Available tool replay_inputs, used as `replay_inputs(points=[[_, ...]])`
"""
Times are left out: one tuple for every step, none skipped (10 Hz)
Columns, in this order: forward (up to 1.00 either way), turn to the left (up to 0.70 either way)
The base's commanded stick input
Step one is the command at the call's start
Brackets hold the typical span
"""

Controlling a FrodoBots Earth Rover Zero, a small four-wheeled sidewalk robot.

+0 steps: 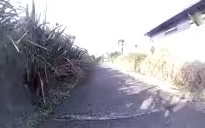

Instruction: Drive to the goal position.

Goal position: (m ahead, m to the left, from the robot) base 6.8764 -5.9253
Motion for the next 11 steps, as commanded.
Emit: replay_inputs(points=[[0.45, -0.27], [0.45, -0.16], [0.45, -0.06], [0.45, 0.00], [0.45, 0.00], [0.45, 0.00], [0.45, 0.00], [0.45, 0.00], [0.45, 0.00], [0.45, 0.00], [0.45, 0.00]])
